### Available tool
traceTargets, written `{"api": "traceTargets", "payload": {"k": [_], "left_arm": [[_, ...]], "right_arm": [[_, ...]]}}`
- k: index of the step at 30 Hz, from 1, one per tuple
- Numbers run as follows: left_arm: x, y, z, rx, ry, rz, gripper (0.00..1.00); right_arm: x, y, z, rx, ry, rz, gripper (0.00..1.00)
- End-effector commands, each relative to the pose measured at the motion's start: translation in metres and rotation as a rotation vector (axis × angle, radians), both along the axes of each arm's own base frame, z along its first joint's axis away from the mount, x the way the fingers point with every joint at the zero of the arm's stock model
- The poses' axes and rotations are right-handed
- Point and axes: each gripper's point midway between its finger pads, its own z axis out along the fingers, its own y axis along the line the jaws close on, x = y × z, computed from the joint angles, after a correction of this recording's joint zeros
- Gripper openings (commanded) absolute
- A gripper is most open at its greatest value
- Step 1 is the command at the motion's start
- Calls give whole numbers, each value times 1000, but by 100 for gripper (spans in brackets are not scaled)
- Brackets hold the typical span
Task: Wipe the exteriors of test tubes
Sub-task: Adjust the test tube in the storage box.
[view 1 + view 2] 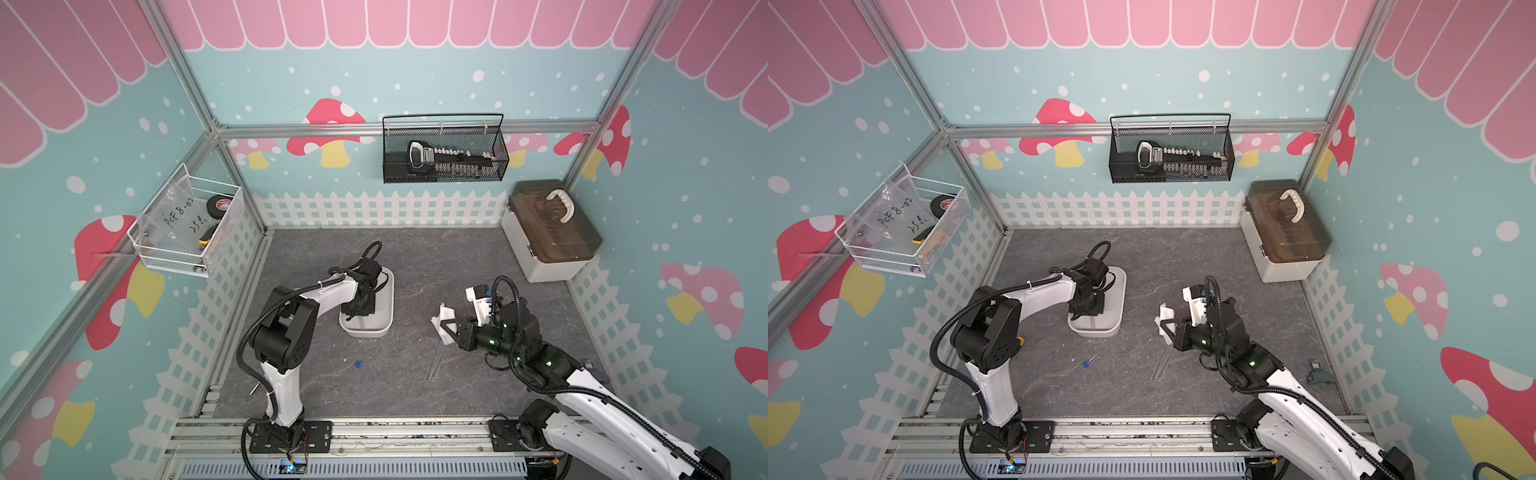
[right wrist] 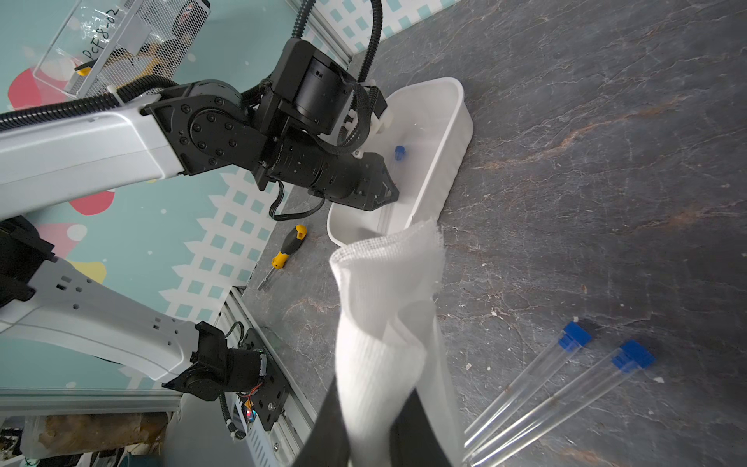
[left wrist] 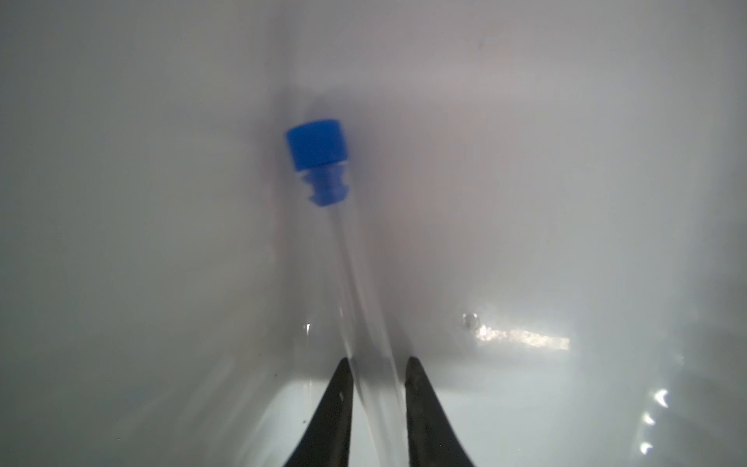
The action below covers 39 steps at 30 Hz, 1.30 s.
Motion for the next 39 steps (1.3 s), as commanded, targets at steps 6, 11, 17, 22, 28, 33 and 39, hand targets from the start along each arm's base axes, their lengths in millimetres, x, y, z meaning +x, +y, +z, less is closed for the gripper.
{"api": "traceTargets", "payload": {"k": [6, 11, 17, 22, 28, 33, 39], "left_arm": [[22, -16, 4, -47, -22, -34, 15], [30, -27, 4, -102, -15, -18, 15], [34, -38, 5, -165, -24, 3, 15], [33, -36, 2, -171, -17, 20, 21], [37, -31, 26, -187, -76, 37, 38], [40, -29, 44, -209, -111, 39, 39], [39, -30, 54, -225, -127, 22, 39]], "right_arm": [[-1, -3, -6, -6, 13, -7, 14], [-1, -3, -6, -6, 15, -8, 14], [-1, -3, -7, -8, 16, -10, 14], [-2, -3, -7, -6, 15, -6, 14], [-2, -5, -6, -8, 12, -13, 14], [-1, -4, -6, -11, 13, -13, 14], [0, -3, -5, -12, 13, -10, 14]]}}
